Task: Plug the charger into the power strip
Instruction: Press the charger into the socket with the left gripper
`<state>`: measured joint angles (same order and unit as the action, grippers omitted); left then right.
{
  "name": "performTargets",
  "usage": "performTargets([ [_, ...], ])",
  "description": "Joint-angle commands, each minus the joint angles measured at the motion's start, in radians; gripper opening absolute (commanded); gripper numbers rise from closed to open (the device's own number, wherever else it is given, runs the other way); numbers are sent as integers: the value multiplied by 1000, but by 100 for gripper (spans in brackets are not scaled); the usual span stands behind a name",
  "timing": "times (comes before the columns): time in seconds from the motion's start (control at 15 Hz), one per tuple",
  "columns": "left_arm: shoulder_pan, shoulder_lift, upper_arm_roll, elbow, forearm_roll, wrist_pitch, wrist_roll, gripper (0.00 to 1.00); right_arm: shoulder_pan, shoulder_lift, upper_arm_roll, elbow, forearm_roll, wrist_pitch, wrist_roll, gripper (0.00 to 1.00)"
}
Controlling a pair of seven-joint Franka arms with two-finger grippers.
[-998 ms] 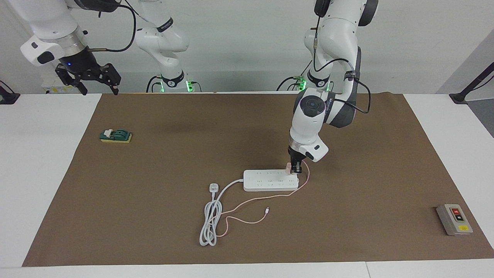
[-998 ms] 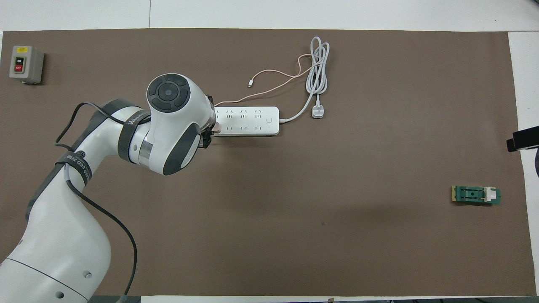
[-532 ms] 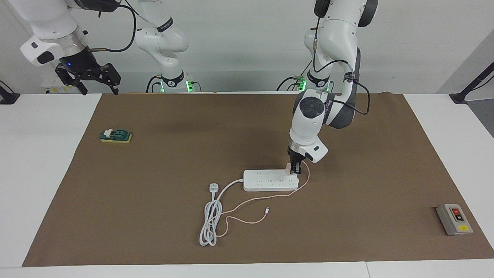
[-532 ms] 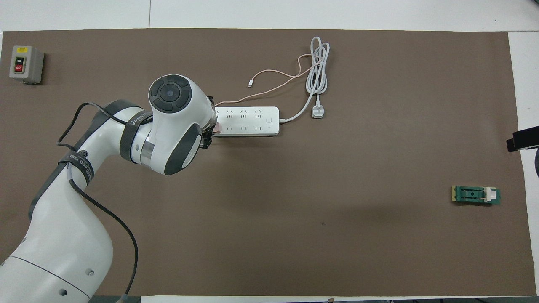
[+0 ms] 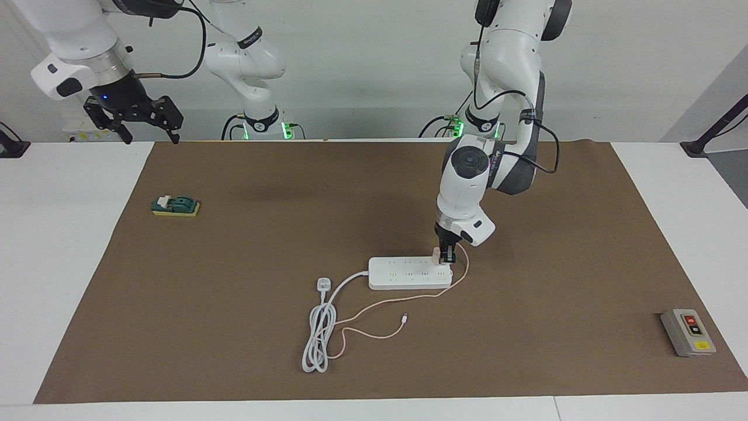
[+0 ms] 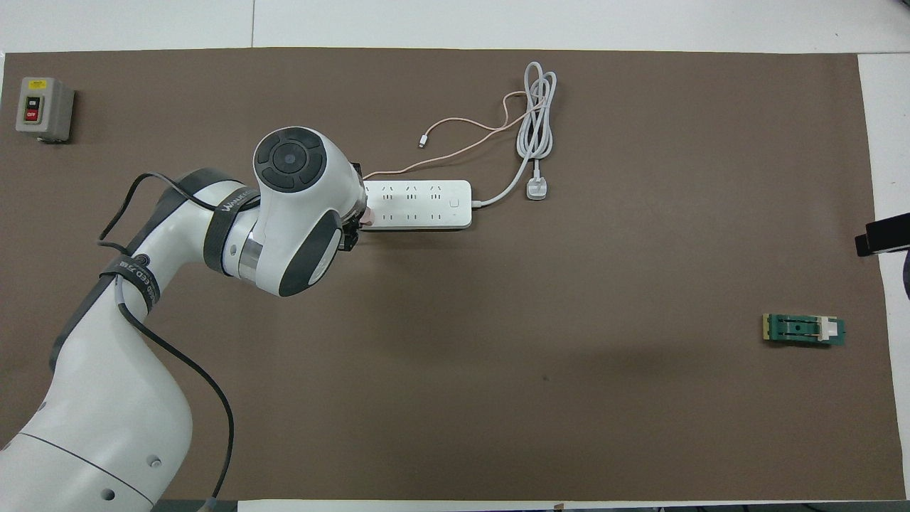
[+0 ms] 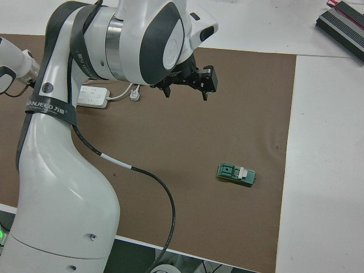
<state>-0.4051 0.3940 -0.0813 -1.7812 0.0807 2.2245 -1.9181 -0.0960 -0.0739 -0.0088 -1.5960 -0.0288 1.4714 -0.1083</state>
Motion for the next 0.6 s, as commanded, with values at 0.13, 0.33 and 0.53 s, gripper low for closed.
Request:
performTargets([
  [0.13, -40, 40, 2, -87, -13, 47, -27, 0, -4, -6, 3, 4, -14, -16, -11, 100],
  [0.33, -43, 40, 2, -99, -12, 53, -27, 0, -5, -6, 1, 4, -14, -16, -11, 100],
  [0.53, -46, 39, 2, -99, -12, 52, -24, 0, -4, -6, 3, 4, -14, -16, -11, 100],
])
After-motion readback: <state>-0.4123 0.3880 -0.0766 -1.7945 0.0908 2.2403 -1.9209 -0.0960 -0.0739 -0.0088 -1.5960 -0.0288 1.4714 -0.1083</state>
